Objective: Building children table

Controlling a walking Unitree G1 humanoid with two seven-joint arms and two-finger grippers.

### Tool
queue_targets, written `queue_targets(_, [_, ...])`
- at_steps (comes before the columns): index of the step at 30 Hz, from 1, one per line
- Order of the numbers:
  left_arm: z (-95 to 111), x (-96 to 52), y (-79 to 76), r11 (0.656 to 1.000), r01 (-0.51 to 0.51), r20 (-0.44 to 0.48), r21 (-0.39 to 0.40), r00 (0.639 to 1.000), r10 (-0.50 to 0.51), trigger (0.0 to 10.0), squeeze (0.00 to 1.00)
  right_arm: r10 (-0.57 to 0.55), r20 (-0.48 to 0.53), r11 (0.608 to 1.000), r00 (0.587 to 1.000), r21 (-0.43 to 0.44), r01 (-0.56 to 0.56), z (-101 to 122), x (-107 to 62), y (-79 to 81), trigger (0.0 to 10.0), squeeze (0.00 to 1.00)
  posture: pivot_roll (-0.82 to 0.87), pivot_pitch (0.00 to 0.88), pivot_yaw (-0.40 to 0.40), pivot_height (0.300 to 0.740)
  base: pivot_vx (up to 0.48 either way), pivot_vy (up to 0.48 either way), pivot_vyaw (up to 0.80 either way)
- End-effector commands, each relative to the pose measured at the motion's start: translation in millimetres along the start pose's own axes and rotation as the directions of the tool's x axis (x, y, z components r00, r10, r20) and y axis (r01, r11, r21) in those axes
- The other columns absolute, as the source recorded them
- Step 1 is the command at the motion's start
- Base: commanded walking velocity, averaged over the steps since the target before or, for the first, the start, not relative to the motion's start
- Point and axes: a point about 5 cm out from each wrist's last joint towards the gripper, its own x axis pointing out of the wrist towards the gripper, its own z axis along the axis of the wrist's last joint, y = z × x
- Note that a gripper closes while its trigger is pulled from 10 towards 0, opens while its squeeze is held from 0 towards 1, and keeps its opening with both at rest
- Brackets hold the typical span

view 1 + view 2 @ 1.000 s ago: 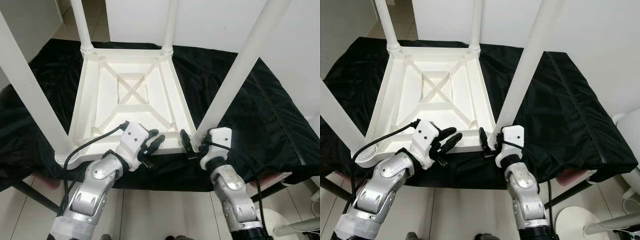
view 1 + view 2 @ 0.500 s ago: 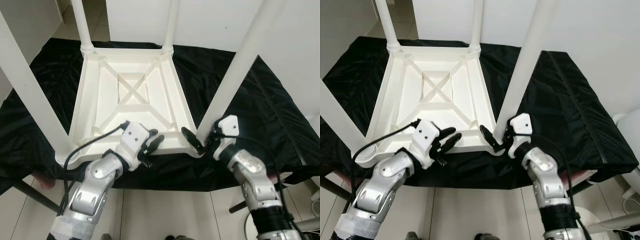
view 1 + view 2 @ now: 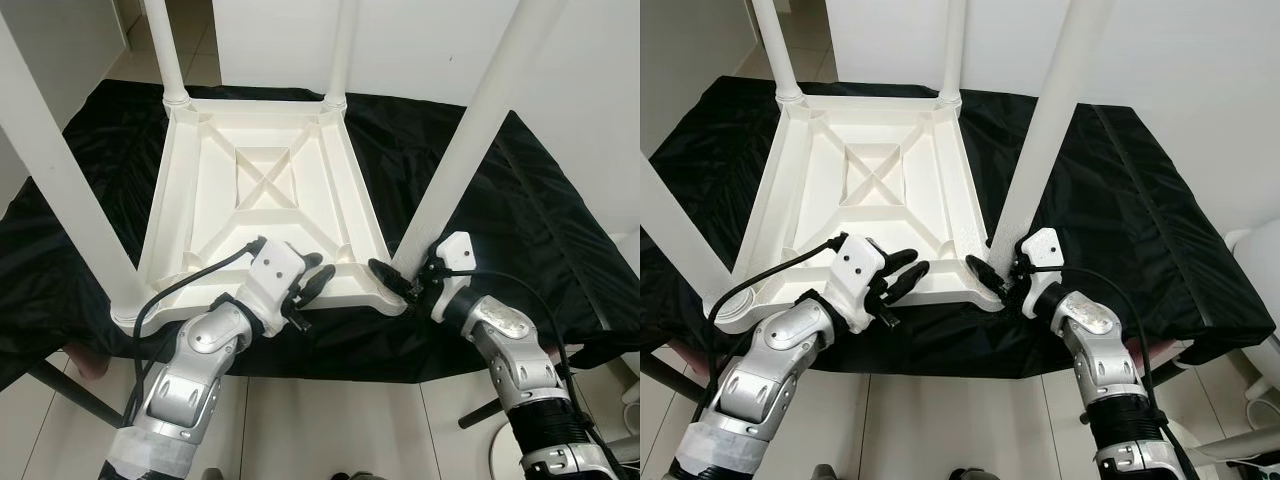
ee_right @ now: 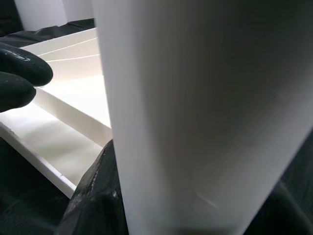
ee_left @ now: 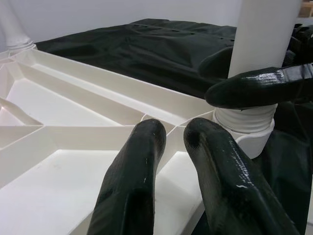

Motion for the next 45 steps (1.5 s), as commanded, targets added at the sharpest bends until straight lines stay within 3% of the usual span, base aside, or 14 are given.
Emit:
queue_targets(1, [-4,0.2,0.0,0.999,-0.052,-0.013,0.001,0.999,0.052,10.0,0.00,0.026,-0.024,1.000,0.999,0.010,-0.026,-7,-2.4,2.4,0.0,0.00,0.06,0.056,-0.057,0.740,0.000,0.000,0.00])
queue_targets(2, [-4,0.1,-0.4,0.999,-0.051,-0.012,0.000,0.999,0.051,10.0,0.00,0.015,-0.024,1.000,1.000,0.006,-0.015,-7,-2.8,1.2,0.0,0.00,0.05,0.054,-0.057,0.740,0.000,0.000,0.00])
queue_targets(3, [-4,0.1,-0.8,0.999,-0.050,-0.012,0.000,0.999,0.050,10.0,0.00,0.006,-0.024,1.000,1.000,0.005,-0.006,-7,-3.1,0.2,2.3,0.00,0.05,0.056,-0.059,0.740,0.000,0.000,0.00])
queue_targets(4, [-4,0.2,-1.1,0.999,-0.048,-0.011,0.000,0.999,0.048,10.0,0.00,-0.004,-0.021,1.000,1.000,0.009,0.005,-7,-3.1,-1.2,10.0,0.00,0.05,0.054,-0.061,0.740,0.000,0.000,0.00])
queue_targets(10, [-4,0.9,-1.5,0.999,-0.048,-0.011,0.001,0.999,0.048,10.0,0.00,-0.035,0.004,0.999,0.999,0.031,0.035,-4,-2.7,-2.6,10.0,0.00,0.05,0.054,-0.066,0.740,0.000,0.000,0.00])
queue_targets(27, [-6,-0.7,-2.9,0.998,-0.061,-0.011,0.000,0.998,0.061,10.0,0.00,-0.291,0.025,0.955,0.956,0.059,0.289,-4,5.0,9.9,10.0,0.00,0.06,0.057,-0.078,0.740,0.000,0.000,0.00])
queue_targets(33, [-8,-2.4,-4.0,0.998,-0.065,-0.016,-0.001,0.998,0.065,10.0,0.00,-0.433,0.009,0.898,0.901,0.096,0.430,-8,5.8,23.9,10.0,0.00,0.06,0.056,-0.079,0.740,0.000,0.000,0.00])
queue_targets(34, [-8,-2.9,-3.8,0.998,-0.067,-0.017,0.000,0.998,0.067,10.0,0.00,-0.505,-0.002,0.859,0.863,0.097,0.503,-10,5.3,27.5,10.0,0.00,0.06,0.057,-0.080,0.740,0.000,0.000,0.00])
queue_targets(39, [-9,-3.4,-3.5,0.997,-0.072,-0.017,-0.001,0.997,0.072,10.0,0.00,-0.568,0.000,0.818,0.823,0.107,0.565,-10,7.4,35.5,10.0,0.00,0.07,0.057,-0.081,0.740,0.000,0.000,0.00])
queue_targets(41, [-8,-2.5,-3.9,0.997,-0.073,-0.015,-0.001,0.997,0.073,10.0,0.00,-0.618,-0.009,0.779,0.786,0.133,0.613,-10,12.3,43.5,10.0,0.00,0.07,0.056,-0.086,0.740,0.000,0.000,0.00])
queue_targets(42, [-8,-2.5,-3.9,0.997,-0.073,-0.015,-0.001,0.997,0.073,10.0,0.00,-0.618,-0.009,0.779,0.786,0.133,0.613,-10,12.3,43.5,10.0,0.00,0.07,0.056,-0.086,0.740,0.000,0.000,0.00])
queue_targets(44, [-8,-1.9,-4.1,0.997,-0.077,-0.013,-0.002,0.997,0.077,10.0,0.00,-0.667,-0.019,0.733,0.745,0.168,0.660,-9,16.9,51.3,10.0,0.00,0.07,0.054,-0.089,0.740,0.000,0.000,0.00])
queue_targets(45, [-8,-1.9,-4.1,0.997,-0.077,-0.013,-0.002,0.997,0.077,10.0,0.00,-0.667,-0.019,0.733,0.745,0.168,0.660,-9,16.9,51.3,10.0,0.00,0.07,0.054,-0.089,0.740,0.000,0.000,0.00])
